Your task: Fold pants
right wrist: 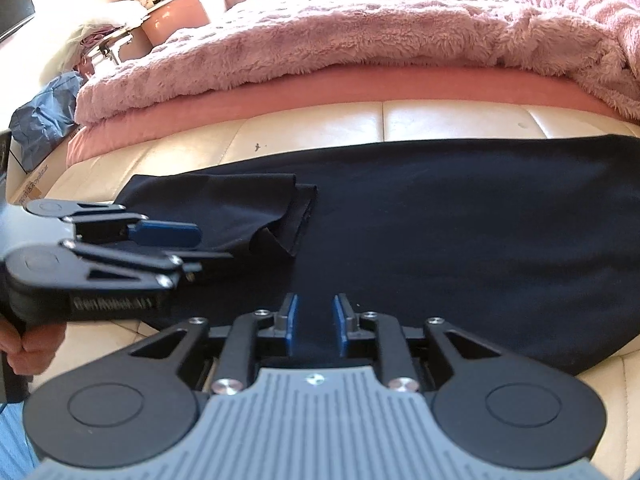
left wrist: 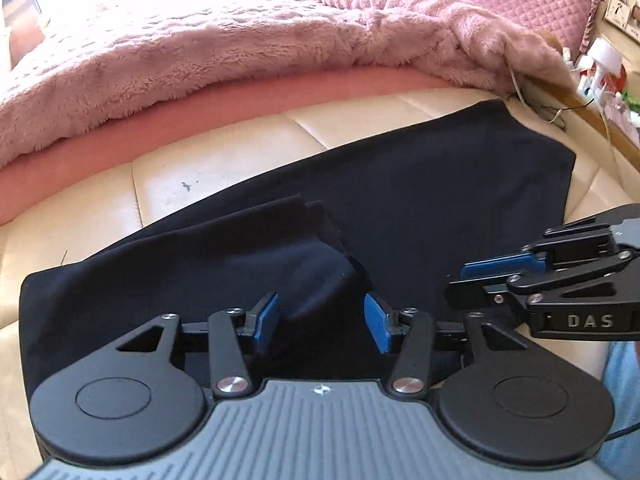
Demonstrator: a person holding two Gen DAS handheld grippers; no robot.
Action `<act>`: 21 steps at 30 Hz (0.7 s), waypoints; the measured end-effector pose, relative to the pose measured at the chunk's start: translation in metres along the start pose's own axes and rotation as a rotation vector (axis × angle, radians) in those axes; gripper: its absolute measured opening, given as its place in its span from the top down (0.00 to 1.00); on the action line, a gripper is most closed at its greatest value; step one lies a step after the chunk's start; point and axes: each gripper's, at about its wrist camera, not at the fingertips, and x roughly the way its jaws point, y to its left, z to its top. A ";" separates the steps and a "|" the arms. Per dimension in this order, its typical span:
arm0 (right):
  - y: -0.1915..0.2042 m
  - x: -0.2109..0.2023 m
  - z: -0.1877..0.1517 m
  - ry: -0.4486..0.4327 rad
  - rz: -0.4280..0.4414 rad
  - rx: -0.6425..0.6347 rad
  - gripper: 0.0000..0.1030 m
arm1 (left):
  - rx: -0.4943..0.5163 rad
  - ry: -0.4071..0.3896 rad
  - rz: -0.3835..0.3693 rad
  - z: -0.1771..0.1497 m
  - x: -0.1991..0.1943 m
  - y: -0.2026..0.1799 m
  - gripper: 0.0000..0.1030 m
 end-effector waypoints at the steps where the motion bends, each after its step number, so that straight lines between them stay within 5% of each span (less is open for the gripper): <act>1: 0.000 0.002 0.000 0.004 0.001 0.004 0.84 | -0.010 -0.001 0.012 0.001 0.004 0.000 0.62; 4: 0.000 0.006 0.001 0.009 0.008 0.005 0.83 | -0.057 -0.002 -0.006 -0.003 0.003 0.010 0.88; 7: 0.004 0.009 0.005 0.010 0.019 -0.017 0.82 | -0.108 -0.020 -0.047 -0.002 -0.005 0.021 0.96; 18: 0.024 0.032 0.041 0.013 0.088 -0.126 0.77 | -0.438 -0.077 -0.144 0.006 -0.043 0.094 1.00; 21: 0.034 0.045 0.054 0.032 0.107 -0.163 0.73 | -0.430 -0.078 -0.157 0.013 -0.047 0.103 1.00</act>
